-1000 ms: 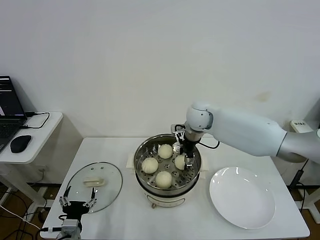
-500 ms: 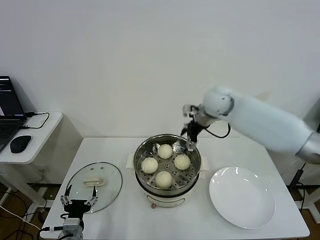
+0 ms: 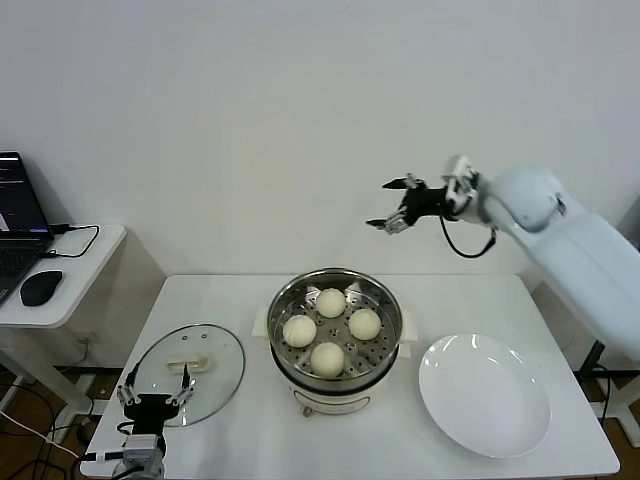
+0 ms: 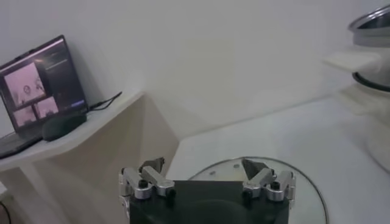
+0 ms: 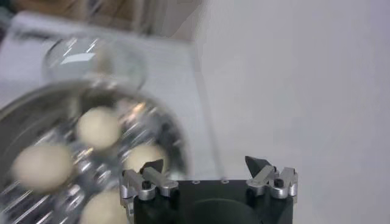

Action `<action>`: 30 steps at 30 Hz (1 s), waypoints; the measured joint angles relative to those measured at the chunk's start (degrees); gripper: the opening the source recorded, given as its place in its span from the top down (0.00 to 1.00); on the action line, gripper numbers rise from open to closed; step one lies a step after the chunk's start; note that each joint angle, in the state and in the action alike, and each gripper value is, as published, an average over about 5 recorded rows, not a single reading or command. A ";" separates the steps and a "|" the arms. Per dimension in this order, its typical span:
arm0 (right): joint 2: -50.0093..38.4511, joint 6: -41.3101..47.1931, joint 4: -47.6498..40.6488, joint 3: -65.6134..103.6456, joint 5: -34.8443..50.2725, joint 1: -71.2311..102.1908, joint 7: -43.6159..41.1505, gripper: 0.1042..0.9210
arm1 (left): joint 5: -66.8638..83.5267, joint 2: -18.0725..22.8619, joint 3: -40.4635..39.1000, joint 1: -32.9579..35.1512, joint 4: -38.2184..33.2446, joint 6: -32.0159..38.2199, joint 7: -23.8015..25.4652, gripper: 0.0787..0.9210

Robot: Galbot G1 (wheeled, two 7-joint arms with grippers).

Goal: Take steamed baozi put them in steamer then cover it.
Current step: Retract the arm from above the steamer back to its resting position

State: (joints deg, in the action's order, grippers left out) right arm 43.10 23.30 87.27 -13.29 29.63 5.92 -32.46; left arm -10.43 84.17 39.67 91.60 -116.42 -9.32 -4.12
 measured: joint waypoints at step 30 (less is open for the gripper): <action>14.70 -18.08 17.01 57.50 8.57 73.05 20.03 0.12 | -46.12 -5.62 -0.17 -4.24 11.69 9.13 -4.31 0.12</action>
State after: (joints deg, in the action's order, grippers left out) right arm 57.80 5.23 104.28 44.21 38.20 78.97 -12.44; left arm -56.55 78.55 39.50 87.36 -104.73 -0.19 -8.43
